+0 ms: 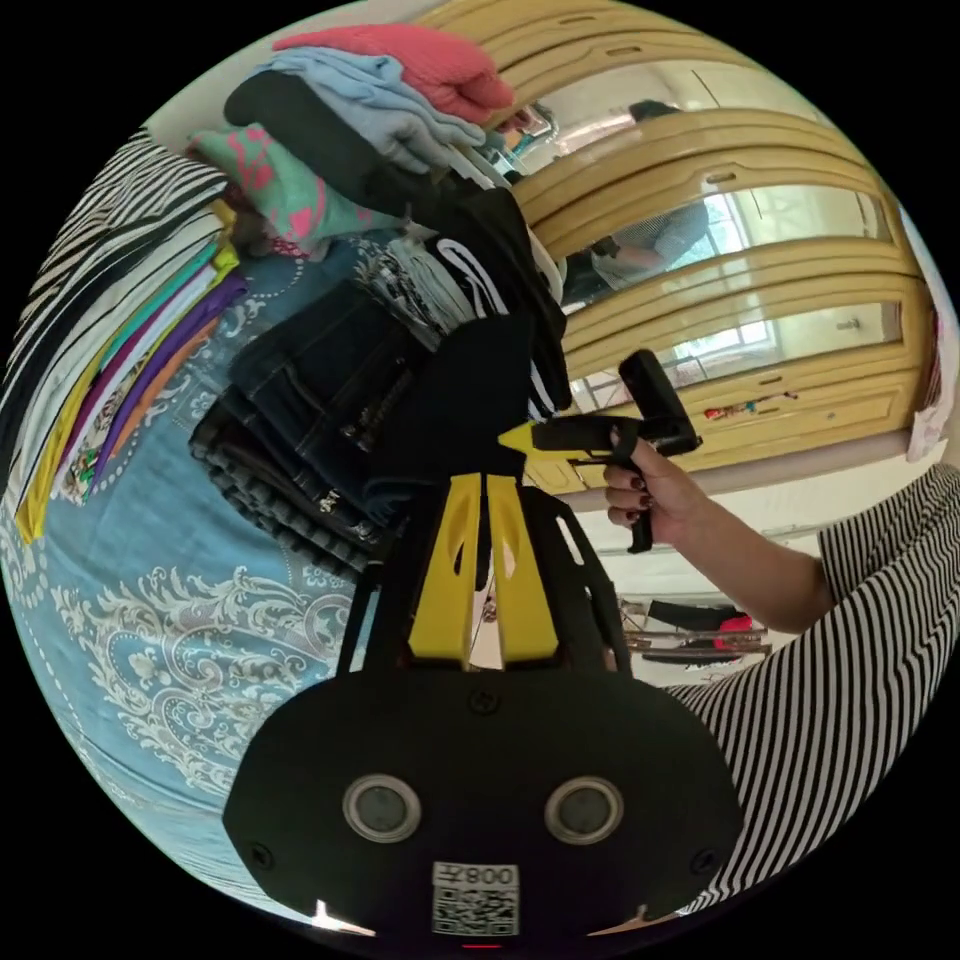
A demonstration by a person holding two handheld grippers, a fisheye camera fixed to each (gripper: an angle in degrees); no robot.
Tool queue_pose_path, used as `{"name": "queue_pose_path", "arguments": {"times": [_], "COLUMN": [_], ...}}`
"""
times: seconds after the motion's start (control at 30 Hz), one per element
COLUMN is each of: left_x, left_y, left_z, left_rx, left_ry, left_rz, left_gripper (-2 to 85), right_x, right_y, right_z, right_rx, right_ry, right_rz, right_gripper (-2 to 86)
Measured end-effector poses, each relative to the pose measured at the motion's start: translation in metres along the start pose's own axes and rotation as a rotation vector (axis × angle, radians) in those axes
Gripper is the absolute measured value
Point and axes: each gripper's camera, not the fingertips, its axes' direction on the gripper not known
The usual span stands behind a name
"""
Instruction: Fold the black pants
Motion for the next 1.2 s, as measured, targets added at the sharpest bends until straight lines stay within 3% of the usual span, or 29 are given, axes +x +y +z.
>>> {"name": "queue_pose_path", "arguments": {"times": [0.13, 0.4, 0.67, 0.83, 1.07, 1.2], "left_x": [-0.045, -0.059, -0.042, -0.025, -0.018, -0.014], "left_y": [-0.008, -0.033, -0.030, -0.037, -0.038, -0.031], "left_z": [0.015, 0.088, 0.111, 0.140, 0.170, 0.175], "left_rx": [0.019, -0.116, -0.048, -0.060, -0.059, -0.036], "left_ry": [-0.059, -0.131, 0.036, 0.085, 0.089, -0.015], "left_rz": [-0.159, -0.222, -0.201, -0.171, -0.160, -0.152], "left_gripper": [4.0, 3.3, 1.9, 1.5, 1.4, 1.1], "right_x": [0.014, 0.034, -0.072, -0.136, -0.168, -0.179], "right_y": [0.032, 0.071, 0.051, 0.000, -0.018, -0.025], "right_z": [-0.011, -0.008, 0.010, 0.102, 0.170, 0.184], "right_rx": [-0.008, 0.034, 0.093, -0.052, -0.116, -0.111], "right_ry": [0.048, 0.106, 0.324, 0.436, 0.514, 0.575], "right_rz": [0.045, 0.198, -0.181, -0.450, -0.497, -0.486], "right_gripper": [2.8, 2.2, 4.7, 8.3, 8.9, 6.1]}}
